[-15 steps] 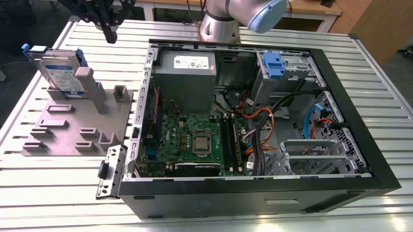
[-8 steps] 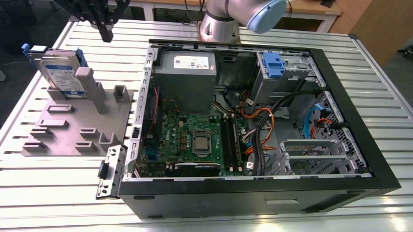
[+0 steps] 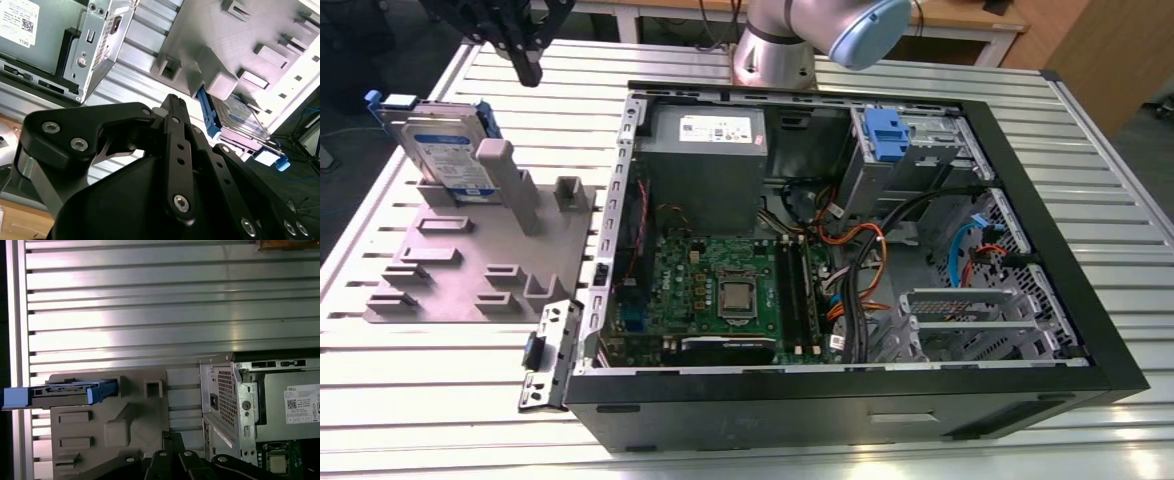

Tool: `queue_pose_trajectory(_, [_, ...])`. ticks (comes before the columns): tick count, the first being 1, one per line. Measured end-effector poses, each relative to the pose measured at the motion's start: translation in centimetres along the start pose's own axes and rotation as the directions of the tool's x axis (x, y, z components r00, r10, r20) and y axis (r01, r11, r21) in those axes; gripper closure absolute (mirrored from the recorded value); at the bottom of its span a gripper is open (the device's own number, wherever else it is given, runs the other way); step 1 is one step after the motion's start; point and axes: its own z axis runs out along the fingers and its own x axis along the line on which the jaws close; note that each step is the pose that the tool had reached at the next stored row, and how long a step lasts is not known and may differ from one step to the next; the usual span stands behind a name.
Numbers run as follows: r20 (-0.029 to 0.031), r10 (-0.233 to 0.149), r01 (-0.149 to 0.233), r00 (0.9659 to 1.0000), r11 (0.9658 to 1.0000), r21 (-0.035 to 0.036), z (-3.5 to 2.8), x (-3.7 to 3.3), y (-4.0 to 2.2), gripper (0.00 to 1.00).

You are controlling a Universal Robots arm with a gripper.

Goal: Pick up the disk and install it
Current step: 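Reach for the disk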

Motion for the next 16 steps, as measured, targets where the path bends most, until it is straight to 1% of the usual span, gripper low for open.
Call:
queue_pose_trajectory(8, [0.0000,0.000,0.000,1.0000,1.0000,0.0001,-0.01,0.09,0.00,0.89])
queue_pose_trajectory(16, [0.0000,0.000,0.000,1.0000,1.0000,0.0000,-0.01,0.79,-0.06,0.89])
